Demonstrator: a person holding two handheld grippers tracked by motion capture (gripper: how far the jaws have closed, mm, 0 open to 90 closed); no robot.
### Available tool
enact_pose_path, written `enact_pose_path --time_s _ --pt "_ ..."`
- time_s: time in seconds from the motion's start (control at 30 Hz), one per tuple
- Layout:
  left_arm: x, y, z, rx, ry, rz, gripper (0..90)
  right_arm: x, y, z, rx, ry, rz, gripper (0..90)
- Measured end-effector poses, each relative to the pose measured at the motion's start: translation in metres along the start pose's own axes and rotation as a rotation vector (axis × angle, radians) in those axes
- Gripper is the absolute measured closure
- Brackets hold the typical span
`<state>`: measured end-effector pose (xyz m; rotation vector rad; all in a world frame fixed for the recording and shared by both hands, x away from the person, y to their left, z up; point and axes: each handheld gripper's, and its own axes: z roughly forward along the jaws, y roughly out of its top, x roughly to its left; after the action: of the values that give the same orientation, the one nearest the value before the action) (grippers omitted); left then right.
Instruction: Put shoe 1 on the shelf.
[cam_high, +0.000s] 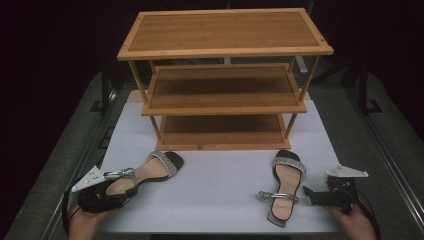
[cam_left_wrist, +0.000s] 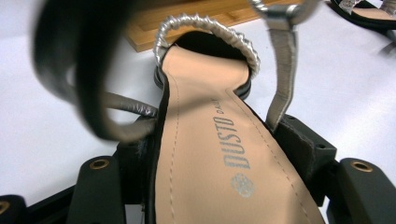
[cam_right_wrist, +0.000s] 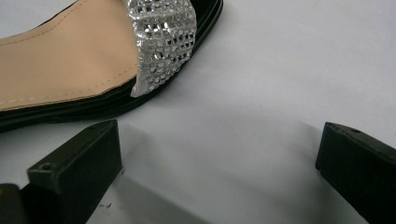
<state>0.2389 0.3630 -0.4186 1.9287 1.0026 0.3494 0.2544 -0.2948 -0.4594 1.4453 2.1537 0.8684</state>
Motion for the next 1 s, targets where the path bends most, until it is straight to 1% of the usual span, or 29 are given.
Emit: enact_pose_path --time_s 0.07,0.17,0.23,0.33,0.37,0.43,0.53,0.6,0.77,0.9,0.93,0.97,1.0 --pt "0.0 0.0 0.0 0.002 -0.01 -0.01 36.9 0.0 0.0 0.0 0.0 0.0 0.0 0.0" --pt "-0.001 0.002 0.001 0.006 -0.014 -0.001 37.1 0.0 0.0 0.0 0.0 0.0 0.0 0.0" --pt "-0.003 0.005 0.001 0.0 -0.012 0.008 37.2 0.0 0.0 0.0 0.0 0.0 0.0 0.0" --pt "-0.005 0.009 0.001 -0.011 -0.02 0.013 37.3 0.0 0.0 0.0 0.0 0.0 0.001 0.0" --pt "-0.006 0.011 0.002 -0.019 -0.025 0.009 37.4 0.0 0.0 0.0 0.0 0.0 0.001 0.0" --pt "-0.009 0.016 0.004 -0.034 -0.035 0.016 37.4 0.0 0.0 0.0 0.0 0.0 0.0 0.0" --pt "-0.011 0.022 0.009 -0.053 -0.057 0.003 37.4 0.0 0.0 0.0 -0.001 0.0 0.0 0.0" --pt "-0.013 0.026 0.013 -0.065 -0.072 0.002 37.4 0.0 0.0 0.0 0.0 0.0 0.0 0.0" --pt "-0.018 0.038 0.027 -0.071 -0.095 0.015 37.4 0.0 0.0 0.0 -0.001 0.0 0.0 0.0" --pt "-0.022 0.05 0.044 -0.075 -0.109 0.023 37.4 0.0 0.0 0.0 -0.003 0.0 0.001 0.0" --pt "-0.025 0.056 0.053 -0.081 -0.114 0.027 37.4 0.0 0.0 0.0 -0.003 0.0 0.001 0.0" --pt "-0.025 0.056 0.053 -0.081 -0.114 0.027 37.4 0.0 0.0 0.0 -0.003 0.0 0.001 0.0" --pt "-0.026 0.06 0.058 -0.084 -0.119 0.028 37.4 0.0 0.0 0.0 -0.003 0.0 0.001 0.0"
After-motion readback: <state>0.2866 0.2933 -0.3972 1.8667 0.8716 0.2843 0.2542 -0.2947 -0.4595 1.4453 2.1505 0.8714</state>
